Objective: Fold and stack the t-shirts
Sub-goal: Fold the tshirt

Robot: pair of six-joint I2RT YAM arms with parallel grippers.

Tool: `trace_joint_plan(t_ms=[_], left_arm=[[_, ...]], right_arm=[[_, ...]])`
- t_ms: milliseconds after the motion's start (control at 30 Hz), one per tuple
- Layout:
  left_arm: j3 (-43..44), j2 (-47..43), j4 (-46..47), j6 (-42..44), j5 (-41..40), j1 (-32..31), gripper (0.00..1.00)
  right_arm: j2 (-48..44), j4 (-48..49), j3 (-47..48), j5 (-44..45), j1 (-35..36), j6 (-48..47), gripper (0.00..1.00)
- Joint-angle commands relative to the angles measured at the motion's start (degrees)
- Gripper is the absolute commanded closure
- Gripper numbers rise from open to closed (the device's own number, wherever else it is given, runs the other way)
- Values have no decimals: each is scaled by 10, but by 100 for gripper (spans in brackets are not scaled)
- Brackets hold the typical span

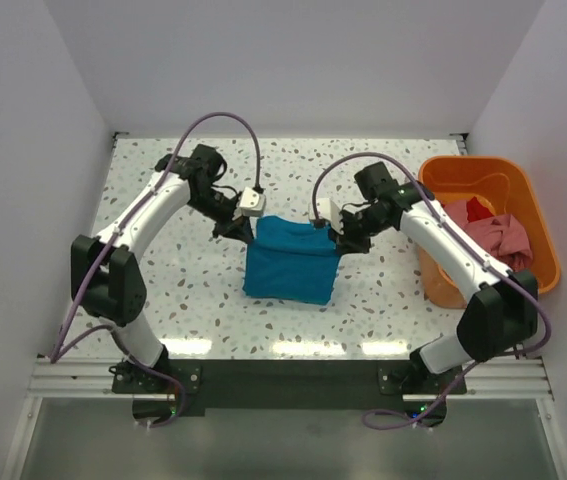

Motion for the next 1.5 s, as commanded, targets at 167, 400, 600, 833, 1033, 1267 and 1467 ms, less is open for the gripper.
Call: trace_joint_plan(t_ms=[167,400,600,833,1033,1267,1467], left_arm=[[161,143,-15,25,12,16,100],[251,232,-16,19,8,23,100],[272,285,66,-24,-7,31,100],[253,329,178,-88,-43,34,100],[266,376,235,-135,-70,34,97],[258,385,298,-209,-85,47,96],[254,352,337,-283,-73,71,71]], right_arm=[[115,-15,91,-38,-47,-62,100],[231,-26,190,-40,-80,-90,100],[318,-15,250,-32,-91,-91,100],[394,40,285,0,-92,-75,100],[431,89,305,32,-92,-35,100],[441,165,308,71,-92,64,100],[404,207,324,94,-92,205,61]])
